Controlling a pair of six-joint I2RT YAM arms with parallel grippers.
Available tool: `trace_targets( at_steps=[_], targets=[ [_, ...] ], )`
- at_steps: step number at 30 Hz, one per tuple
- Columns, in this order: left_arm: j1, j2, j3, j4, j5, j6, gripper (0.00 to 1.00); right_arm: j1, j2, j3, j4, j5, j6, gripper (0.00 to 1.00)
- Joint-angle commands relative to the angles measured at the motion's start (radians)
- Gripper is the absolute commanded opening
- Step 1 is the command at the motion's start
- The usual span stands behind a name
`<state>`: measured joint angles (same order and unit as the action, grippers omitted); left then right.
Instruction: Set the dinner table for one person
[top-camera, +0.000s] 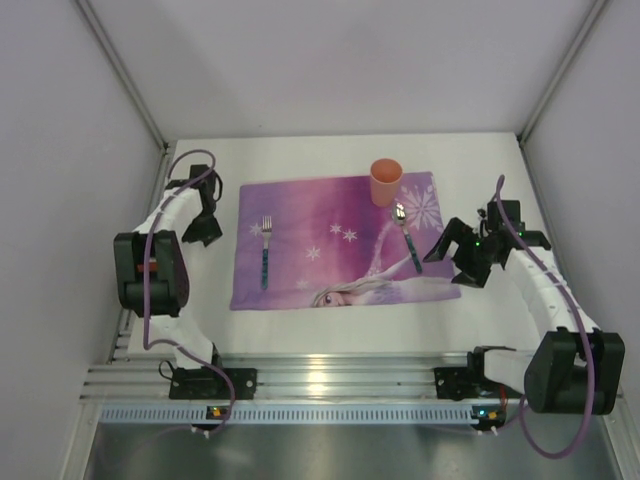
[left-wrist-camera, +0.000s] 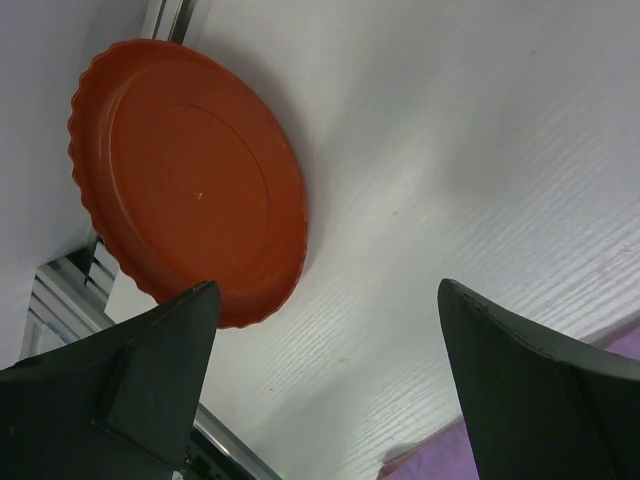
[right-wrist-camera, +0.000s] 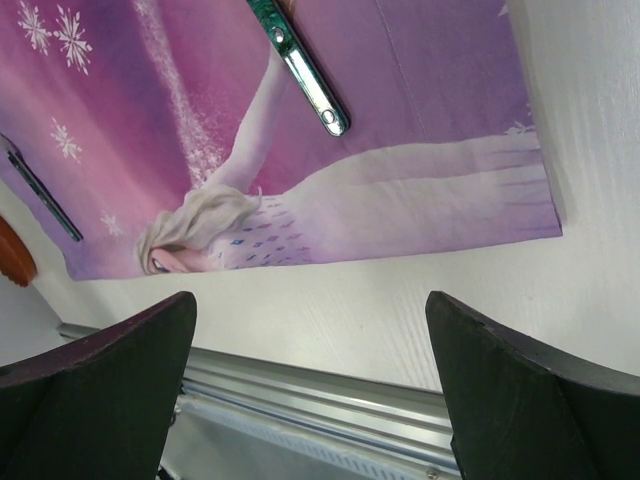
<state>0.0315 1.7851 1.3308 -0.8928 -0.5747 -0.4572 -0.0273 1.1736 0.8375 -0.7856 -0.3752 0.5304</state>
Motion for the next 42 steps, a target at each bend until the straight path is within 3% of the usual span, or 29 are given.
trace_targets(
  at_steps=[1, 10, 14, 21, 22, 24, 27, 31, 35, 42],
  targets=[
    [0.039, -0.024, -0.037, 0.001, -0.013, 0.028, 0.95, 0.007, 0.012, 0.020, 0.023, -0.018, -0.021, 0.98],
    [0.131, -0.012, -0.128, 0.112, 0.061, 0.014, 0.92, 0.007, 0.049, 0.018, 0.016, -0.005, -0.047, 0.98],
    [0.179, 0.014, -0.173, 0.153, 0.119, 0.008, 0.72, 0.007, 0.058, 0.023, 0.013, 0.005, -0.052, 0.98],
    [0.188, 0.082, -0.205, 0.218, 0.164, 0.011, 0.25, 0.007, 0.070, 0.018, 0.016, 0.019, -0.052, 0.98],
    [0.186, 0.089, -0.191, 0.192, 0.168, 0.014, 0.13, 0.007, 0.066, 0.018, 0.013, 0.027, -0.052, 0.98],
    [0.186, 0.094, -0.135, 0.166, 0.171, 0.012, 0.03, 0.007, 0.052, 0.017, 0.009, 0.036, -0.050, 0.98],
    [0.163, 0.067, -0.047, 0.117, 0.185, 0.018, 0.00, 0.006, 0.018, 0.012, 0.006, 0.055, -0.043, 0.98],
    [0.047, 0.046, 0.132, 0.019, 0.179, 0.008, 0.00, 0.006, -0.028, 0.003, 0.006, 0.061, -0.017, 0.98],
    [-0.192, 0.095, 0.403, -0.109, 0.137, -0.035, 0.00, 0.006, -0.066, -0.002, 0.000, 0.047, 0.011, 0.98],
    [-0.528, 0.255, 0.649, -0.193, 0.245, -0.153, 0.00, 0.004, -0.144, 0.038, -0.121, 0.096, 0.028, 0.98]
  ],
)
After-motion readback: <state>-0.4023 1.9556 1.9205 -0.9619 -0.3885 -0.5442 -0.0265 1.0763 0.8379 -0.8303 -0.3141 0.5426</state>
